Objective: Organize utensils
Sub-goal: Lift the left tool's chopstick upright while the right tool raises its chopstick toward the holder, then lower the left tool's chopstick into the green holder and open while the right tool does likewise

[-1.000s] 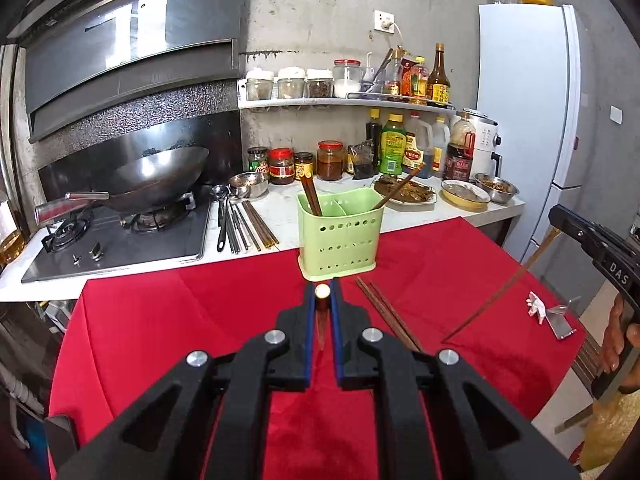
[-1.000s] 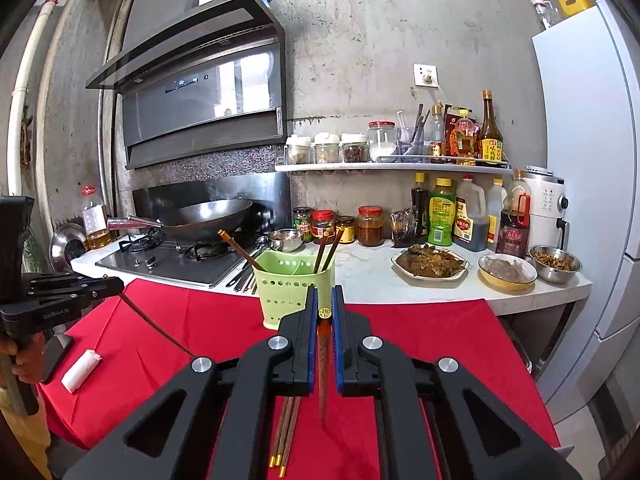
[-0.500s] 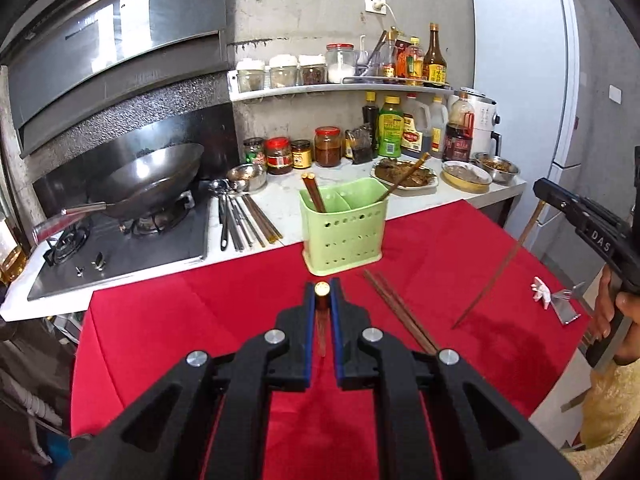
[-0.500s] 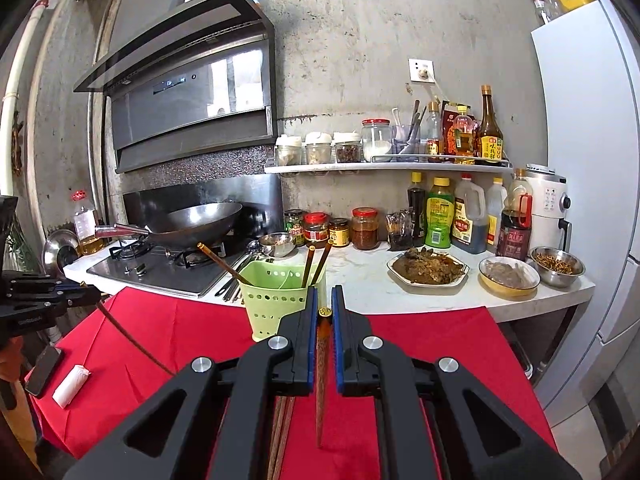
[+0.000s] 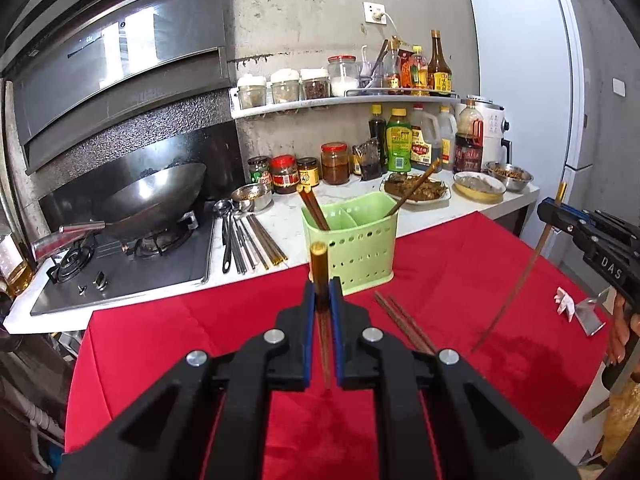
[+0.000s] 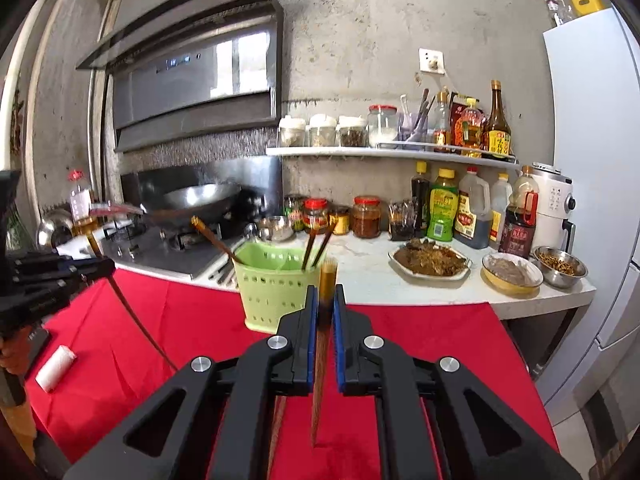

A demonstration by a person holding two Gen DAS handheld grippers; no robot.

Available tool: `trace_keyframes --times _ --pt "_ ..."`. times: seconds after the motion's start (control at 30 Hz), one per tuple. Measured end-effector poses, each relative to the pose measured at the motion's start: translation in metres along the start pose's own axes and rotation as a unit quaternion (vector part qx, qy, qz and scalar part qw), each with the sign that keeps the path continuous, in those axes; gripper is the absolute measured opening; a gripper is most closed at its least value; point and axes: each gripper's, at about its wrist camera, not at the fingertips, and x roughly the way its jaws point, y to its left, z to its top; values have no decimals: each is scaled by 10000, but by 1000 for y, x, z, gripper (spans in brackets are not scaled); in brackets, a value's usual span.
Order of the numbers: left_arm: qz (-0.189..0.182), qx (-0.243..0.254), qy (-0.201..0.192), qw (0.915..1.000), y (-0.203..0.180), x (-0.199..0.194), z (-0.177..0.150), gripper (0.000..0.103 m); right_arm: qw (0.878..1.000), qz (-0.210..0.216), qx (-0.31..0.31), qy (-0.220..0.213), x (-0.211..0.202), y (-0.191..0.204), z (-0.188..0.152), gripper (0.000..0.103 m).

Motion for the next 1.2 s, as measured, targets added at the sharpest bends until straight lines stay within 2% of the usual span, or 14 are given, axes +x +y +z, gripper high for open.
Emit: trace_keyframes --times 0.13,0.3,0.43,0.53,0.7,0.8,1.03,1.13,1.2 --pt "23 22 176 9998 -3 7 -12 7 9998 -31 -49 165 2 0 -13 8" --pt "-23 43 779 9970 -12 39 -39 7 9991 -39 -158 386 7 6 -29 9" --pt "-39 -79 685 9976 -12 37 -49 7 9992 -66 -212 321 1 10 -32 7" --pt "-81 -178 392 9990 -7 26 -45 7 9996 -56 -285 70 -4 13 -24 7" --pt "-232 -279 -243 9990 -4 13 -15 7 9994 226 -252 -94 13 16 -4 7" --pt "-232 -244 -405 9986 -8 21 2 7 9991 255 -265 -211 25 18 9 7" --pt "-207 -161 -1194 9925 -15 19 72 7 9918 497 -163 -1165 33 19 83 7" --pt "-211 -126 -1197 9925 -17 32 95 7 9903 487 -149 -1294 52 20 107 7" --pt "-227 -137 -1029 9943 -17 55 106 7 9912 467 -127 -1233 69 18 114 7"
